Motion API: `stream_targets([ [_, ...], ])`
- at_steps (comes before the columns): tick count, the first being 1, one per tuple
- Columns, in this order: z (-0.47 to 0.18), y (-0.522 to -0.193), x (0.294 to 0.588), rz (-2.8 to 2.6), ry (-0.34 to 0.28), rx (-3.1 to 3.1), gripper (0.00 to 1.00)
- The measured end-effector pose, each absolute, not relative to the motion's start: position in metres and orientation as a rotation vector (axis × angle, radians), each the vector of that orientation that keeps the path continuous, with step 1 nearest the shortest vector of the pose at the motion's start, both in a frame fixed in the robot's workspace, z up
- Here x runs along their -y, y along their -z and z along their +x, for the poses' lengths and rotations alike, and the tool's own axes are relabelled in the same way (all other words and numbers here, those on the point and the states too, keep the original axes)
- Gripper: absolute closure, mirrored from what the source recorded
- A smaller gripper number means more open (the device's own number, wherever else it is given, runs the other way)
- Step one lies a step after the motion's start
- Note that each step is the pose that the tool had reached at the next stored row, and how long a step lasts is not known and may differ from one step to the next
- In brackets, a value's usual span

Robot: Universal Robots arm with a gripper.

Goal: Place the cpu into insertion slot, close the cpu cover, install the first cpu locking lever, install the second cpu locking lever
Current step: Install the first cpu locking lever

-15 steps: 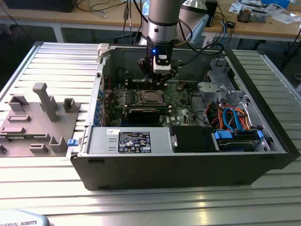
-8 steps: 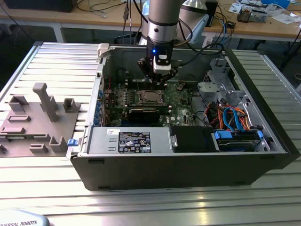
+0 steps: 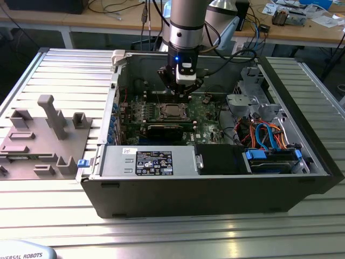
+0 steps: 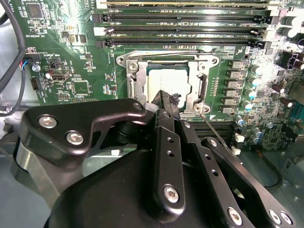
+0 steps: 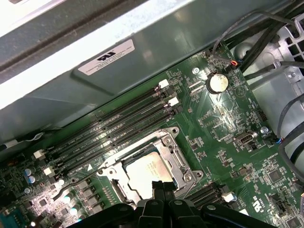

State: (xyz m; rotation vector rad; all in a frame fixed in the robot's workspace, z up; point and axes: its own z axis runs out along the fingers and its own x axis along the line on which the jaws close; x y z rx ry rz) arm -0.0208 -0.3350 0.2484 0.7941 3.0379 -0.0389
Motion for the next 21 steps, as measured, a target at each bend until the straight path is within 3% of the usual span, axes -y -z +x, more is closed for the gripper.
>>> stream_targets([
  [21, -0.0208, -0.2484, 0.3350, 0.777, 0.039, -3.042, 0.89],
])
